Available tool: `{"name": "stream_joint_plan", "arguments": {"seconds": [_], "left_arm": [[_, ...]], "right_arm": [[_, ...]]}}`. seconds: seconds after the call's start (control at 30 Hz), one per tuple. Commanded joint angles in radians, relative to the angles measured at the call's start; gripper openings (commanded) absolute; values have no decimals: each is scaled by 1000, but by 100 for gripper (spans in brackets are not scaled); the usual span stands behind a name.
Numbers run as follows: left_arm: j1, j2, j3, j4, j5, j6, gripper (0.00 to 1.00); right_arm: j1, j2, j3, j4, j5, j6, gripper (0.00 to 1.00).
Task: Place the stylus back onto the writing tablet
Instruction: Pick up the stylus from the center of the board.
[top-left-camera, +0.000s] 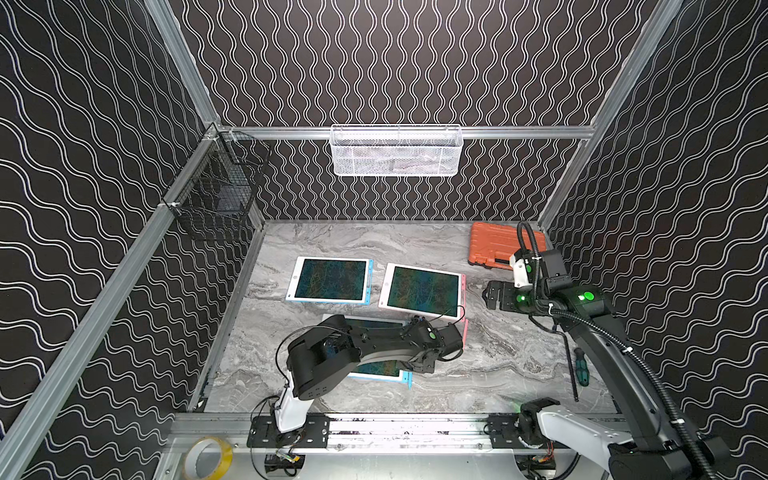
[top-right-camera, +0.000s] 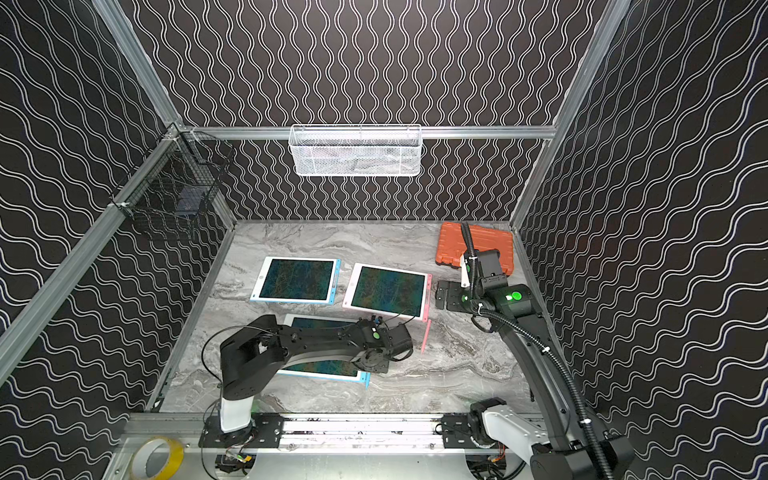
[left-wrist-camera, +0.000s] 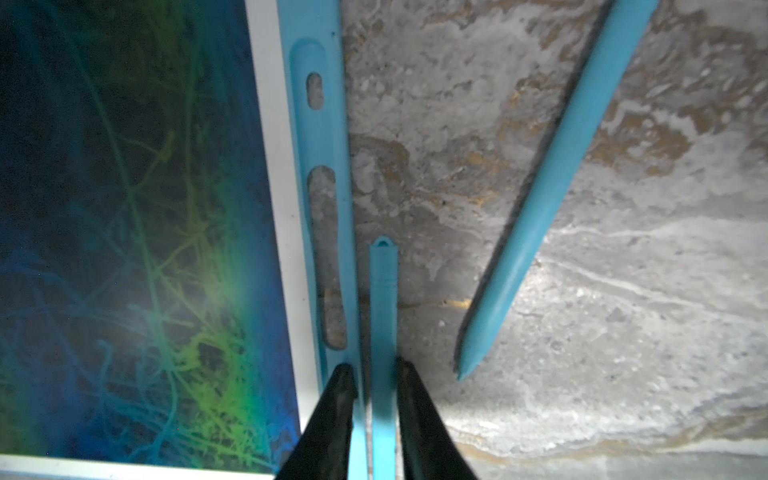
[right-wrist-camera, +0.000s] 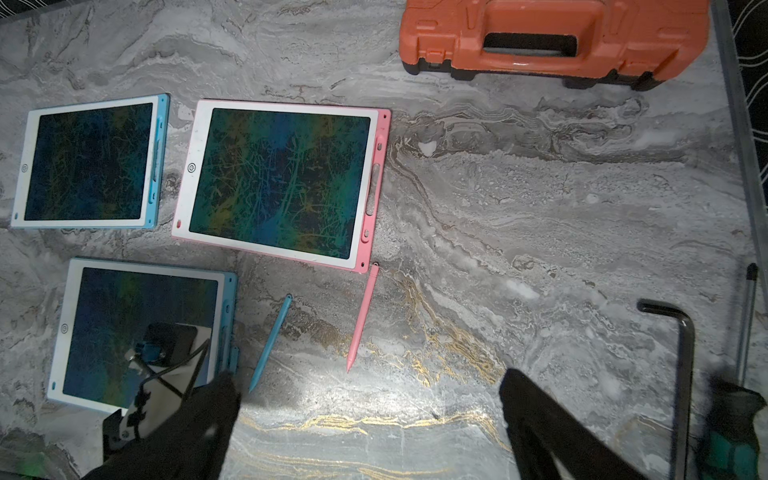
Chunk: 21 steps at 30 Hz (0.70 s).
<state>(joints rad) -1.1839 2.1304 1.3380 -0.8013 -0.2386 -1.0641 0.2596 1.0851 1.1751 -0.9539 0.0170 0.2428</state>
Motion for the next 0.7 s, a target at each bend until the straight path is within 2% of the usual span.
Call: {"name": "stream_joint_plan", "arguments": {"seconds": [0.0, 0.67], "left_arm": [[-5, 11, 35, 22, -16, 30, 24], [0, 38, 43, 36, -2, 35, 27]], "right_arm": [[1, 0, 9, -8, 3, 1, 100], [1, -4, 11, -13, 1, 6, 100]]}}
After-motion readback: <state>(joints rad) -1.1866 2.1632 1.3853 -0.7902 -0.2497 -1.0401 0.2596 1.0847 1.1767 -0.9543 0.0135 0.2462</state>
